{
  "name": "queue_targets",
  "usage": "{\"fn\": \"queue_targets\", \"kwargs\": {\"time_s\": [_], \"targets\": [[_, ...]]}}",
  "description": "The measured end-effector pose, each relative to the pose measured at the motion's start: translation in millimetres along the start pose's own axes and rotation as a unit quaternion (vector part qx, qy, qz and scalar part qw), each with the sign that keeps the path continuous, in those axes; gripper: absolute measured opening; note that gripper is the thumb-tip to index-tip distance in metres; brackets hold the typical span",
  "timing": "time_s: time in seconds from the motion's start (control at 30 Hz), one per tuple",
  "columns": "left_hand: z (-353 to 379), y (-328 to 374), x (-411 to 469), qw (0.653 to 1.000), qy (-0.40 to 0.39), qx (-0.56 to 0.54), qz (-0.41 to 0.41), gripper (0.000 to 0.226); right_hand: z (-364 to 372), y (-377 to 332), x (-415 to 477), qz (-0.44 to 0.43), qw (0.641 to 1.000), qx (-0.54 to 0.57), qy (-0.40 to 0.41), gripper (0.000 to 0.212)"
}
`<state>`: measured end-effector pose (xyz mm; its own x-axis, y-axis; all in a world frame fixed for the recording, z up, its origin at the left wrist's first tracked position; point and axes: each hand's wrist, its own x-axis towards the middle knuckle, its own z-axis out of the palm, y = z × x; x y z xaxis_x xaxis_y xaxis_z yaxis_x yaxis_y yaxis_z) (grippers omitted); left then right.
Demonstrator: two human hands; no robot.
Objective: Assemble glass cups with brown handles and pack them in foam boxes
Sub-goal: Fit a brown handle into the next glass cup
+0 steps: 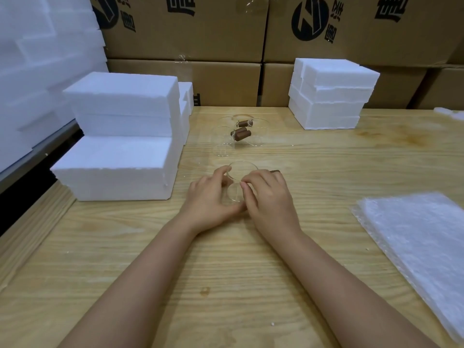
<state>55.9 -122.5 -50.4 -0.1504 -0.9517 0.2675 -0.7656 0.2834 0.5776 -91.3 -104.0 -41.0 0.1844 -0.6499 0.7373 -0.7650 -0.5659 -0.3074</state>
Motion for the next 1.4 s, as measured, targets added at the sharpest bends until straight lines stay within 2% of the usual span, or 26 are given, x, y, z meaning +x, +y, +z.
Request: {"fn": "queue_targets", "kwargs": {"time_s": [0.07, 0.13, 0.2, 0.27, 0.33, 0.4, 0.47, 0.53, 0.73, 0.93, 1.03, 1.17, 1.33, 1.4], "targets": [[4.8, 3.6, 0.5, 1.000, 0.028, 0.000, -0.013, 0.082, -0.7, 2.7, 0.9, -0.023, 0.999, 0.029, 0.009, 0.009], [5.5, 4.1, 1.8, 0.999, 0.049, -0.002, -0.021, 0.076, -0.7, 4.1, 2.0, -0.009, 0.996, 0.085, 0.026, 0.012], [3.4, 3.3, 2.7, 0.998, 0.057, -0.020, -0.027, 0.074, -1.0, 5.9, 5.0, 0.073, 0.985, 0.147, 0.047, 0.018], [1.7, 2.0, 2.8, 0.998, 0.055, -0.034, -0.027, 0.074, -0.4, 13.2, 10.1, 0.190, 0.969, 0.147, 0.054, 0.023], [0.7, 2.1, 2.1, 0.997, 0.051, -0.058, -0.025, 0.072, 1.8, 26.0, 14.5, 0.296, 0.943, 0.154, 0.008, 0.024], [-0.6, 2.9, 1.7, 0.994, 0.053, -0.093, -0.024, 0.070, 4.5, 35.7, 17.1, 0.345, 0.914, 0.213, -0.020, 0.033], [-1.7, 3.3, 1.5, 0.990, 0.059, -0.124, -0.020, 0.069, 6.9, 38.4, 17.9, 0.350, 0.903, 0.248, -0.024, 0.038], [-1.8, 3.5, 1.4, 0.988, 0.070, -0.135, -0.012, 0.070, 9.3, 37.3, 17.6, 0.334, 0.900, 0.281, -0.006, 0.034], [-1.4, 3.5, -2.4, 0.990, 0.109, -0.084, 0.027, 0.076, 9.6, 28.9, 14.1, 0.272, 0.908, 0.317, 0.034, 0.027], [-0.7, 2.7, -2.4, 0.990, 0.102, -0.073, 0.062, 0.075, 8.1, 22.7, 13.6, 0.281, 0.911, 0.298, 0.054, 0.022], [-0.8, 2.5, -2.6, 0.989, 0.097, -0.079, 0.077, 0.074, 5.8, 15.4, 15.0, 0.306, 0.889, 0.334, 0.069, 0.022], [0.2, 3.6, -3.2, 0.987, 0.092, -0.084, 0.102, 0.068, 7.0, 5.9, 13.7, 0.354, 0.875, 0.323, 0.070, 0.035], [-0.5, 6.1, -4.8, 0.986, 0.105, -0.053, 0.115, 0.074, 8.2, -2.9, 16.2, 0.401, 0.864, 0.303, 0.034, 0.053], [-1.6, 7.9, -5.6, 0.986, 0.115, -0.042, 0.109, 0.075, 9.0, -8.5, 16.8, 0.396, 0.871, 0.289, 0.017, 0.064]]}}
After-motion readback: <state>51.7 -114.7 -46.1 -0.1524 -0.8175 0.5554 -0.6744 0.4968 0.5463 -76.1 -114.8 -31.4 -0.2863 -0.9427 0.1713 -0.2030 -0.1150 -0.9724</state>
